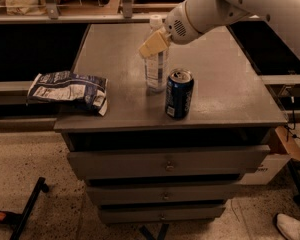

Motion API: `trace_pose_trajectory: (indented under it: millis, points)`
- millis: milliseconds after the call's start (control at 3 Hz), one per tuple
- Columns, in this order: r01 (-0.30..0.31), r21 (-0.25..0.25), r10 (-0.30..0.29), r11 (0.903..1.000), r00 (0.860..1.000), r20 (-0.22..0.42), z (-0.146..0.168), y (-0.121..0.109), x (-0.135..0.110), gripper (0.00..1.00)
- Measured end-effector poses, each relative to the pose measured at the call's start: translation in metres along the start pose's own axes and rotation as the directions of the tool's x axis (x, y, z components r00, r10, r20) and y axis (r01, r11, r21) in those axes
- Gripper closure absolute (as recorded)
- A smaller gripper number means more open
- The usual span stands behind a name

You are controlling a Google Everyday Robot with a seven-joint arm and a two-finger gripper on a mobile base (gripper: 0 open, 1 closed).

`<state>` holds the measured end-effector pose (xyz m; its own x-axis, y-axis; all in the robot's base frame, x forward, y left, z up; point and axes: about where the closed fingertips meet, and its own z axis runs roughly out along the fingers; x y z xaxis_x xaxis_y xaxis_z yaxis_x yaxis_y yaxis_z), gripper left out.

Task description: Pick blue plastic bottle

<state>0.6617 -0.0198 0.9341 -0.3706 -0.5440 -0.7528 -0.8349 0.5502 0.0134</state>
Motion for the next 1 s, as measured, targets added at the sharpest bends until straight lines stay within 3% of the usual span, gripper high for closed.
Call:
trace_pose_trajectory:
  millis: [333,667,1000]
  points:
    - [-0.002,0.023,0.001,0.9997,1.0,0.017,-0.018,-0.006,-0.012,0.87]
    - [0.01,0.037,-0.012,0.9993,0.998,0.066,-0.049,-0.01,-0.031,1.0]
    - [0.011,0.038,-0.013,0.9992,0.997,0.07,-0.05,-0.01,-0.033,1.0]
